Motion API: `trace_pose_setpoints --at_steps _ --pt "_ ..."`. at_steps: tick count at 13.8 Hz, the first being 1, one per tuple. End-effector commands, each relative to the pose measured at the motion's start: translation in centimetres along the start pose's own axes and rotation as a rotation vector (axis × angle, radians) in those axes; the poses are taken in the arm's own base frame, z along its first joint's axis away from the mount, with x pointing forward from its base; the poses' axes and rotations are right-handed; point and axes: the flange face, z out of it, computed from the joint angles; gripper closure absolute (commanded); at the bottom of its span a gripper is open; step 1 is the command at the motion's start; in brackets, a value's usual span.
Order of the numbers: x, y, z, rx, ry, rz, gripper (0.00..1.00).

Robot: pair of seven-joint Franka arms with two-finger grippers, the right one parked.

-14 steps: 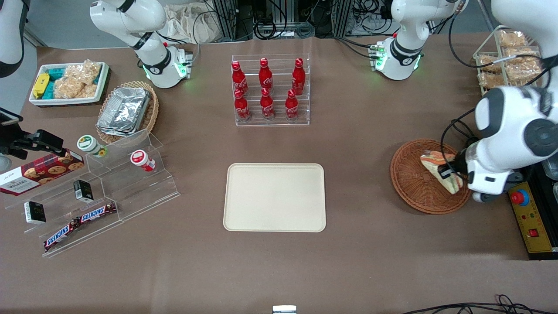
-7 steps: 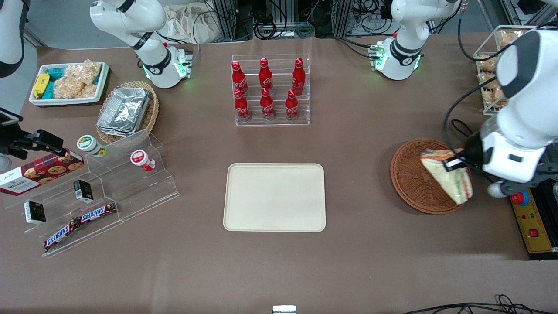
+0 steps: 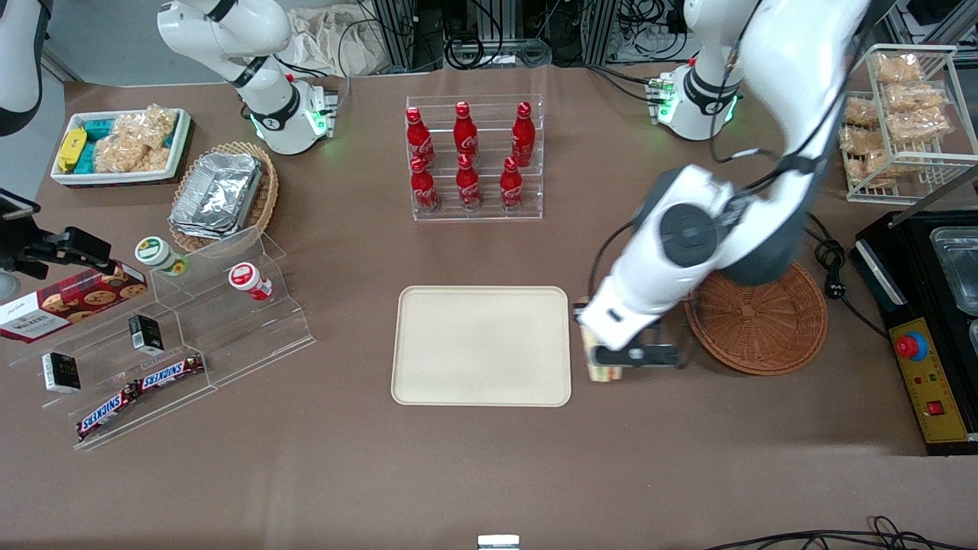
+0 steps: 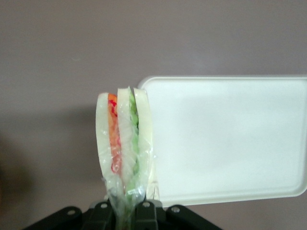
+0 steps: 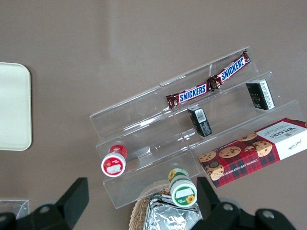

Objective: Place sandwich from basket to tray

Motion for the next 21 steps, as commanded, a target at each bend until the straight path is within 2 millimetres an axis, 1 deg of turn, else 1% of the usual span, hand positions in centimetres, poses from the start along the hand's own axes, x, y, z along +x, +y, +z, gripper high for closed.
trace_pose_setpoints --at_steps 1,2,4,5,6,7,8,9,11,12,13,14,15,16,17,18,19,20,21 --pt "0.2 2.5 5.4 0.012 0.028 0.078 1.0" --pt "-0.2 3.2 7.6 0.007 0.022 0.093 1.0" --pt "-0.6 3.7 10.9 -0.001 0.012 0.105 1.0" --pt "-1.0 4.0 11.7 0.002 0.001 0.109 1.0" --pt "-1.2 4.2 12.2 0.002 -0.005 0.11 0.93" --pt "-1.3 4.0 12.7 0.004 -0.012 0.108 0.73" --pt "-1.4 4.0 12.9 0.006 -0.018 0.107 0.39" --pt "-1.5 3.9 13.0 0.011 -0.024 0.103 0.01" --pt "-1.1 3.5 12.1 0.022 -0.017 0.072 0.0" --pt "-1.0 3.3 11.0 0.045 -0.035 0.066 0.0" --pt "-0.7 3.1 8.8 0.065 -0.043 0.058 0.0" --pt "-0.1 2.7 5.9 0.089 -0.049 0.036 0.0" --pt "-0.1 2.3 3.5 0.118 -0.059 0.022 0.0" --pt "0.1 1.3 0.6 0.147 -0.055 0.005 0.0" --pt "0.4 -0.3 -2.5 0.172 -0.045 -0.01 0.0" --pt "0.6 -1.8 -4.6 0.186 -0.047 -0.033 0.01" --pt "1.1 -4.1 -6.9 0.193 -0.041 -0.07 0.01" --pt "1.3 -5.9 -8.5 0.198 -0.04 -0.085 0.01" --pt "1.3 -7.5 -10.7 0.169 -0.06 -0.067 0.01"
